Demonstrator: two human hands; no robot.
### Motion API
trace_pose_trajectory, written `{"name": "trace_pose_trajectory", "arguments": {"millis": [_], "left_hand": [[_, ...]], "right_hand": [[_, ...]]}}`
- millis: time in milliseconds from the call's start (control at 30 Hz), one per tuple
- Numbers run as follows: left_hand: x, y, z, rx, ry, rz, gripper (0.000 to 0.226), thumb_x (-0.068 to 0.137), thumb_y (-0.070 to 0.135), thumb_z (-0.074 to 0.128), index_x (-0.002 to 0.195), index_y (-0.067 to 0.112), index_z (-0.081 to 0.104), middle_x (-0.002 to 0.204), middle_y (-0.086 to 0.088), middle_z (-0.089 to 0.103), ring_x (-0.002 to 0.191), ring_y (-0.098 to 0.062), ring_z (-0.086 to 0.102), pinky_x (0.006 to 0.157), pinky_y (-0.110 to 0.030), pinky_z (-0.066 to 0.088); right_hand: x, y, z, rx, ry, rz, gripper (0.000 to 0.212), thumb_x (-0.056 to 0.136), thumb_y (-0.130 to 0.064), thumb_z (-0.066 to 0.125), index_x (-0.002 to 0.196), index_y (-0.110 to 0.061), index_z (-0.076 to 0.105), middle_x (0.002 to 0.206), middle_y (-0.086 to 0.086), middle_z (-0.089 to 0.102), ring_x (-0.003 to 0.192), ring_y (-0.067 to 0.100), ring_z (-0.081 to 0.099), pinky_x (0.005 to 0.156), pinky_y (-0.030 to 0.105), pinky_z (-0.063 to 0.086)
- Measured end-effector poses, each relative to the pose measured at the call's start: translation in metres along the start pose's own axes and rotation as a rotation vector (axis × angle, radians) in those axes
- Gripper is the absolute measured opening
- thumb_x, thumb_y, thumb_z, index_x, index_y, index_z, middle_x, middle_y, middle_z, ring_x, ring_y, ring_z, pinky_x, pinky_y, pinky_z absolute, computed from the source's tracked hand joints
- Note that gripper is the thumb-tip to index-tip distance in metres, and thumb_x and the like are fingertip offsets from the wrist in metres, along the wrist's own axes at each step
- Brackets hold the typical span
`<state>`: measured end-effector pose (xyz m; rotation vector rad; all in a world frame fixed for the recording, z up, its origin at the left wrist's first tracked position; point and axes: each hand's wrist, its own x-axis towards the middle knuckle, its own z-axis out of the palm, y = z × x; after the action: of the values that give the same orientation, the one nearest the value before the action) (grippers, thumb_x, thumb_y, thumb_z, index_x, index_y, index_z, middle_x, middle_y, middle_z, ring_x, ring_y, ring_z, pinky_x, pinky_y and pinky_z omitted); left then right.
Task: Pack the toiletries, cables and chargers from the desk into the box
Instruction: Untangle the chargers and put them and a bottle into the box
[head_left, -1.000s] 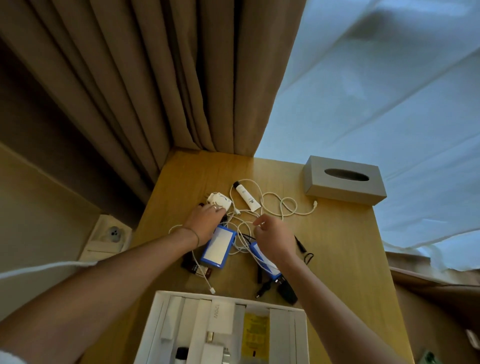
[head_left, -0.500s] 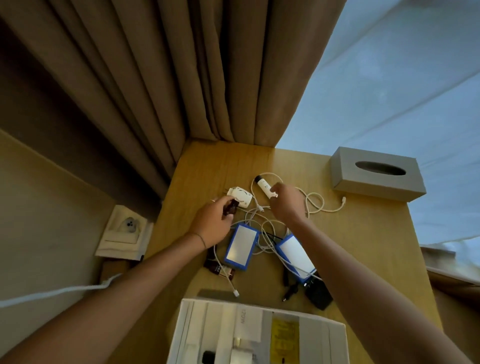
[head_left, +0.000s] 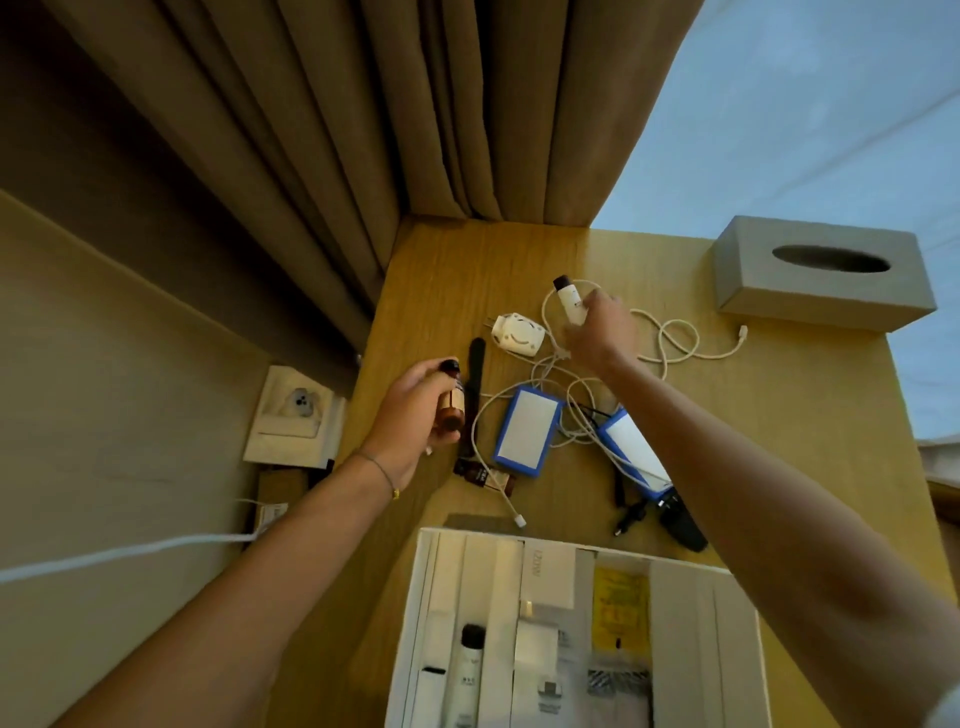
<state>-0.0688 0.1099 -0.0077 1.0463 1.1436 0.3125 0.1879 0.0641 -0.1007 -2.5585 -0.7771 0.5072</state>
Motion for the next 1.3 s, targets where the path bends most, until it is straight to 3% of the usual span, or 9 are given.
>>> {"name": "trace_pose_trajectory", "arguments": {"millis": [200, 300, 400, 467, 567, 667, 833, 1100, 1300], "left_hand": [[-0.026, 0.002, -0.004, 0.212, 0.004, 0.070, 0.021, 0.100, 0.026, 0.050, 0.114, 0.025, 0.067, 0.089, -0.005, 0.066, 0.074, -0.017, 0.058, 0.049, -0.022, 0.044], [-0.050, 0.003, -0.010, 0.257, -0.015, 0.108, 0.018, 0.100, 0.023, 0.050, 0.107, 0.021, 0.067, 0.076, -0.005, 0.065, 0.066, -0.019, 0.054, 0.048, -0.024, 0.039], [-0.073, 0.001, -0.017, 0.281, -0.021, 0.155, 0.016, 0.101, 0.021, 0.049, 0.099, 0.021, 0.066, 0.075, -0.004, 0.063, 0.053, -0.004, 0.058, 0.041, -0.015, 0.039], [-0.086, -0.004, -0.023, 0.294, -0.041, 0.175, 0.018, 0.101, 0.021, 0.049, 0.099, 0.021, 0.066, 0.078, -0.003, 0.065, 0.050, 0.004, 0.059, 0.042, -0.014, 0.041], [-0.104, -0.014, -0.033, 0.318, -0.068, 0.203, 0.020, 0.102, 0.024, 0.048, 0.109, 0.020, 0.066, 0.083, -0.006, 0.070, 0.053, 0.007, 0.061, 0.047, -0.016, 0.043], [-0.116, -0.026, -0.041, 0.315, -0.066, 0.236, 0.022, 0.101, 0.025, 0.048, 0.114, 0.020, 0.065, 0.087, -0.007, 0.071, 0.056, 0.008, 0.061, 0.045, -0.011, 0.043], [-0.126, -0.047, -0.056, 0.346, -0.067, 0.267, 0.020, 0.101, 0.026, 0.049, 0.113, 0.027, 0.064, 0.080, -0.001, 0.072, 0.049, 0.004, 0.051, 0.044, -0.012, 0.040], [-0.141, -0.074, -0.071, 0.364, -0.046, 0.279, 0.020, 0.101, 0.026, 0.048, 0.115, 0.025, 0.063, 0.085, -0.002, 0.073, 0.049, 0.007, 0.054, 0.043, -0.009, 0.040], [-0.150, -0.086, -0.085, 0.356, -0.047, 0.255, 0.021, 0.102, 0.023, 0.050, 0.119, 0.021, 0.062, 0.085, -0.003, 0.072, 0.069, -0.017, 0.061, 0.051, -0.020, 0.047]], "right_hand": [[-0.062, -0.033, -0.054, 0.460, -0.073, -0.033, 0.024, 0.086, -0.023, 0.069, 0.107, -0.023, 0.059, 0.090, -0.002, 0.068, 0.081, 0.018, 0.069, 0.064, 0.032, 0.056], [-0.099, -0.052, -0.082, 0.591, -0.141, -0.049, 0.016, 0.090, -0.020, 0.068, 0.103, -0.013, 0.065, 0.089, 0.001, 0.071, 0.078, 0.014, 0.072, 0.062, 0.027, 0.055], [-0.142, -0.065, -0.099, 0.674, -0.175, -0.063, 0.016, 0.095, -0.026, 0.065, 0.096, -0.011, 0.067, 0.079, 0.002, 0.071, 0.055, 0.000, 0.067, 0.048, 0.017, 0.049], [-0.172, -0.070, -0.104, 0.711, -0.217, -0.047, 0.027, 0.097, -0.034, 0.063, 0.090, -0.008, 0.069, 0.071, 0.005, 0.071, 0.052, 0.007, 0.063, 0.048, 0.018, 0.047], [-0.216, -0.072, -0.105, 0.690, -0.295, -0.023, 0.031, 0.096, -0.035, 0.065, 0.089, -0.006, 0.072, 0.072, 0.012, 0.071, 0.060, 0.015, 0.062, 0.057, 0.026, 0.050], [-0.259, -0.067, -0.096, 0.662, -0.358, -0.047, 0.008, 0.091, -0.024, 0.072, 0.090, -0.016, 0.071, 0.068, 0.004, 0.074, 0.059, 0.015, 0.065, 0.056, 0.026, 0.053], [-0.315, -0.048, -0.055, 0.502, -0.466, -0.070, 0.036, 0.086, -0.028, 0.079, 0.111, -0.029, 0.054, 0.069, 0.001, 0.077, 0.060, 0.017, 0.073, 0.061, 0.035, 0.062], [-0.351, -0.013, 0.009, 0.195, -0.480, -0.025, 0.025, 0.086, -0.037, 0.077, 0.101, -0.039, 0.057, 0.085, -0.006, 0.073, 0.064, 0.005, 0.074, 0.061, 0.031, 0.064], [-0.363, -0.004, 0.031, 0.093, -0.469, -0.077, 0.023, 0.085, -0.035, 0.079, 0.099, -0.032, 0.061, 0.086, -0.005, 0.069, 0.072, 0.012, 0.072, 0.066, 0.033, 0.064]]}}
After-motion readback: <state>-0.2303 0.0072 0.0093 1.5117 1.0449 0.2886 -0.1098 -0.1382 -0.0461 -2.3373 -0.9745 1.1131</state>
